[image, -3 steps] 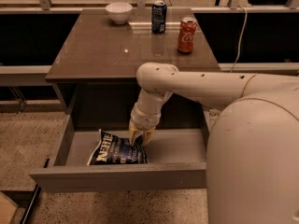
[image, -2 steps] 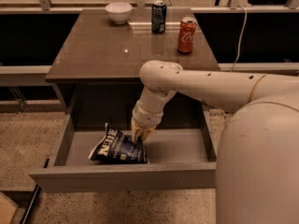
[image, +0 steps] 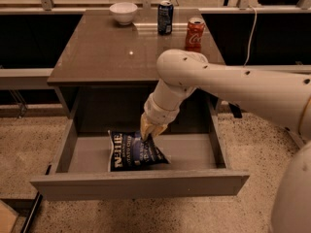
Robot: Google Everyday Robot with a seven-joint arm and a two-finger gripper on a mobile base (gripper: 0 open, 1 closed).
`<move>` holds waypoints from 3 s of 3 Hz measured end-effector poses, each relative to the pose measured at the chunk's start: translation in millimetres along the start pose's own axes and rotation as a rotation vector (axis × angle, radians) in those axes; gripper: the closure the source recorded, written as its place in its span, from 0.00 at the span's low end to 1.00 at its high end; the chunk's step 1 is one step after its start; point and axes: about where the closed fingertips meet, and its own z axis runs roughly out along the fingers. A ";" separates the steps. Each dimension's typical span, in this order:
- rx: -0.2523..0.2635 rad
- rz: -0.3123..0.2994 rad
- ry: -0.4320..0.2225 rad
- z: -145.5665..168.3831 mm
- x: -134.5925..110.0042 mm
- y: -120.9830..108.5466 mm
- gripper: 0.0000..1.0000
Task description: Pick blue chip bag from top drawer and place on counter
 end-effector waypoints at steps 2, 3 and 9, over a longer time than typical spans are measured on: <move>0.074 -0.117 -0.221 -125.3 -0.3 -8.2 1.00; 0.149 -0.152 -0.327 -190.1 -25.3 -11.7 1.00; 0.002 -0.285 -0.666 -276.9 -238.2 3.4 0.81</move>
Offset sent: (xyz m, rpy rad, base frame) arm 0.0262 -0.0910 0.1978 -0.0279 -0.4399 0.0075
